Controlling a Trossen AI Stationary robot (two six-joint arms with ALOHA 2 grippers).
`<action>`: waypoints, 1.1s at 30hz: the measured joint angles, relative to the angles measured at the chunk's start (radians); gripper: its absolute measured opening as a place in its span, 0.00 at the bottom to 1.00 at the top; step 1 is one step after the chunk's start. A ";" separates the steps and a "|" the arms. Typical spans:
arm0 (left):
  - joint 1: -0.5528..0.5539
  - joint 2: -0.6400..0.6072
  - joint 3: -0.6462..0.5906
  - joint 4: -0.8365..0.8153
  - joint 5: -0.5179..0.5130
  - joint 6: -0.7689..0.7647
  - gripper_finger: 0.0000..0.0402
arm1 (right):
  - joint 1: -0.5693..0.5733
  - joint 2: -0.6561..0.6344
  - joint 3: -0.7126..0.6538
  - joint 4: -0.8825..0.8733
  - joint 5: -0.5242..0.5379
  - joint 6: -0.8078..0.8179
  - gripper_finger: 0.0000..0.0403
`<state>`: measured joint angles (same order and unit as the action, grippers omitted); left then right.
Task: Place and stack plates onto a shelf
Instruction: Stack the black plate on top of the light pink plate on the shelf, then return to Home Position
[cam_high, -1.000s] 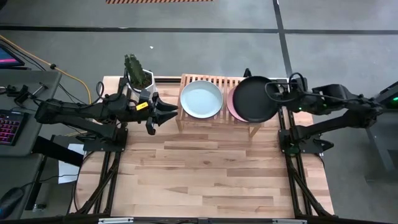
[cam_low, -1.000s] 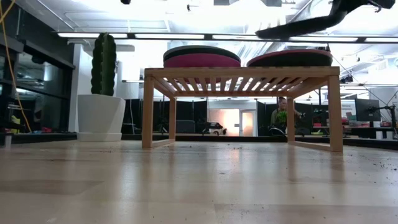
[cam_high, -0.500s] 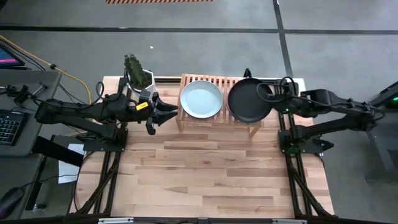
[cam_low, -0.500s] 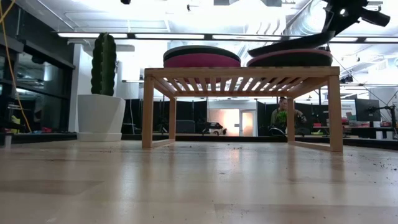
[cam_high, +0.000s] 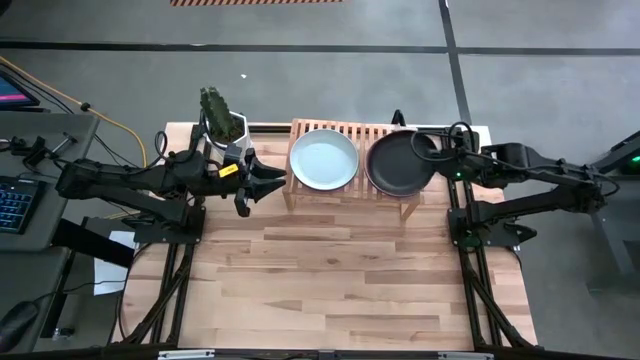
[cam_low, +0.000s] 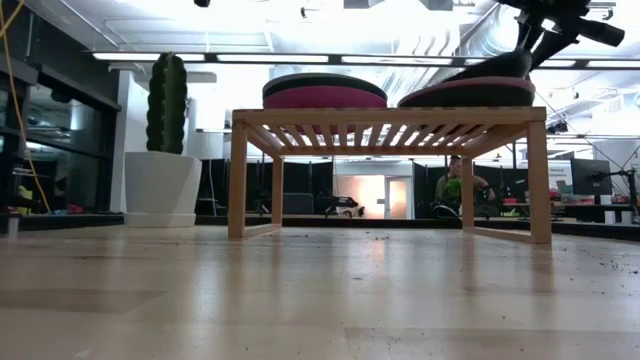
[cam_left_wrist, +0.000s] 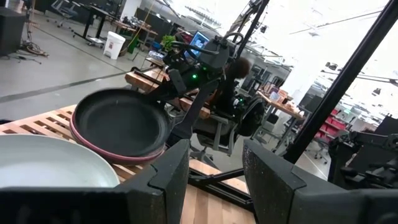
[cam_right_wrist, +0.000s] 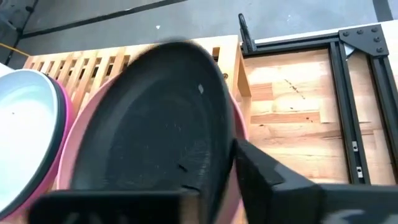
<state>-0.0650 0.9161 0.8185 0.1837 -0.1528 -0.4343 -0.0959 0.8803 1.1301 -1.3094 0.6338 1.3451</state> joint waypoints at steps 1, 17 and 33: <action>0.000 0.000 0.000 0.000 0.000 0.000 0.34 | 0.000 0.000 0.000 0.000 0.002 -0.003 0.16; 0.000 0.000 0.000 -0.002 0.000 -0.086 0.34 | 0.051 -0.096 0.051 0.383 -0.011 -0.475 0.54; 0.000 0.000 0.000 0.001 0.000 -0.138 0.34 | 0.191 -0.056 -0.124 1.076 -0.332 -0.915 0.54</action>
<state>-0.0654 0.9161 0.8185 0.1848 -0.1527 -0.5728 0.0950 0.8243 1.0061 -0.2334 0.3023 0.4303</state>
